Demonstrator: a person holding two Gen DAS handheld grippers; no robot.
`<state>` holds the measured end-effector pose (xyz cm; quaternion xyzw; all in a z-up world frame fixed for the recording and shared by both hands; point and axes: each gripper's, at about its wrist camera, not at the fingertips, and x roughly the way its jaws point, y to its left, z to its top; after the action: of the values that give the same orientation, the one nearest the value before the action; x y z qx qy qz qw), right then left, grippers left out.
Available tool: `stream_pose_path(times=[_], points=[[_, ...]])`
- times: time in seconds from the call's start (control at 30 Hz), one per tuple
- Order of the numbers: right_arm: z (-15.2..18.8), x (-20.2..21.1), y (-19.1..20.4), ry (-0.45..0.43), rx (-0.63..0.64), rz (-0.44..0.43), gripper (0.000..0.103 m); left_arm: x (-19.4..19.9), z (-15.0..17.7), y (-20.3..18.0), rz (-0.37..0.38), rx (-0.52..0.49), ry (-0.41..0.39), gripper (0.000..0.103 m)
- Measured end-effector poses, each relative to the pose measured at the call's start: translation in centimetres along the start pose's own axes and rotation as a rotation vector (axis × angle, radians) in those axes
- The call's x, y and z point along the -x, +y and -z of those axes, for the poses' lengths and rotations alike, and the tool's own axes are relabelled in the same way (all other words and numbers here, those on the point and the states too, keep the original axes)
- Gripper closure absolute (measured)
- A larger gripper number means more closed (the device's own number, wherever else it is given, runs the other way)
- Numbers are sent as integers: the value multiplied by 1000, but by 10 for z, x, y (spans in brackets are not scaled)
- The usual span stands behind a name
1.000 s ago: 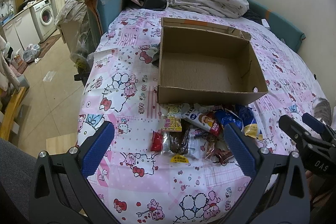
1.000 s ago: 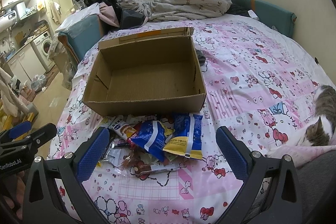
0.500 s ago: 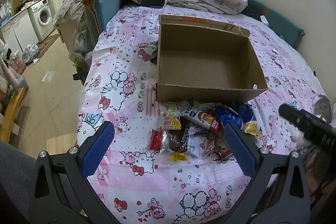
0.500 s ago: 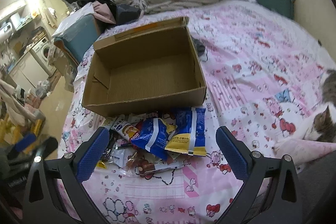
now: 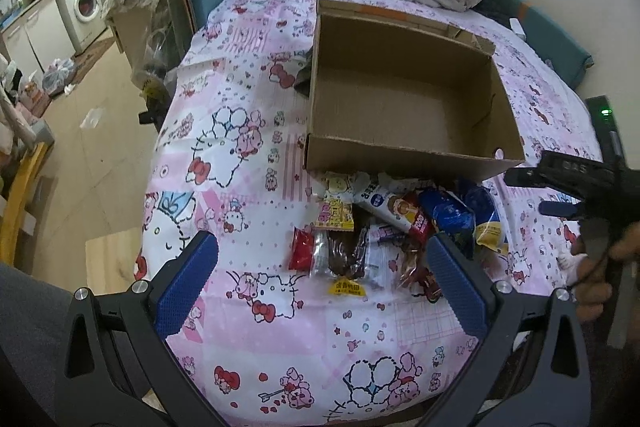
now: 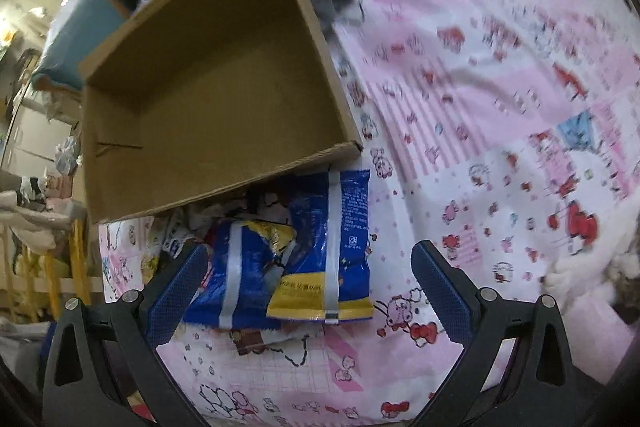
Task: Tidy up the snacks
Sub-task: 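Grasp the blue chip bag with the right tool while the left tool grasps the pink-wrapped bar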
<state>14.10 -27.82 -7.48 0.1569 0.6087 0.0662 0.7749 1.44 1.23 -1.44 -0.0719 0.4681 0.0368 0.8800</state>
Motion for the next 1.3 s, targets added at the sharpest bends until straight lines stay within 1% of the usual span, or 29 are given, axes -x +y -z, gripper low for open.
stream_pose_path(times=[0.1,0.17,0.3,0.37,0.4,0.43,0.47,0.5,0.53,0.57,0.63,0.67,0.7,0.73,0.93,1.0,1.1,1.13,1.2,1.23,1.27,1.3], points=[[-5,-22,-4,54,-23,-13,0,-5,-1,0,3,5,19,1],[-7,-34,-4,79,-19,7,0,-7,-1,-1,3,6,26,1],[-6,-53,4,142,15,13,0,-14,-4,-2,3,9,40,1],[-4,-58,9,156,40,15,2,-17,-6,-2,3,15,46,1],[-4,-59,12,164,48,6,9,-18,-7,-2,2,17,49,1],[-3,-62,12,169,51,-1,19,-19,-8,-2,1,19,50,1],[-4,-64,14,182,59,-3,25,-20,-8,-2,-3,18,51,1],[-5,-65,16,185,62,-18,38,-20,-9,-2,-7,17,52,1],[-4,-63,15,181,58,-26,58,-21,-9,-2,-12,18,52,1],[-4,-62,13,190,48,-30,59,-22,-9,-1,-13,20,54,1],[-1,-58,9,205,27,-73,66,-23,-8,2,-17,30,60,1],[0,-57,6,202,21,-88,68,-23,-8,2,-17,34,63,1],[0,-59,4,196,25,-96,74,-24,-7,3,-17,38,66,1],[1,-55,4,191,30,-109,77,-24,-7,4,-18,43,67,1],[7,-34,-4,170,21,-155,81,-24,-9,12,-26,64,69,1],[11,-24,-7,158,3,-179,81,-26,-11,18,-23,85,88,1],[17,1,-15,109,-25,-229,81,-31,-20,32,-30,118,117,1],[21,10,-19,86,-37,-243,81,-35,-25,38,-29,128,142,1],[26,18,-23,57,-54,-268,81,-43,-32,46,-12,147,182,8],[28,20,-25,48,-67,-284,81,-54,-37,46,9,139,237,10],[28,21,-25,42,-74,-299,81,-64,-40,45,26,124,284,15],[28,20,-22,41,-72,-303,81,-72,-43,44,45,116,316,23]])
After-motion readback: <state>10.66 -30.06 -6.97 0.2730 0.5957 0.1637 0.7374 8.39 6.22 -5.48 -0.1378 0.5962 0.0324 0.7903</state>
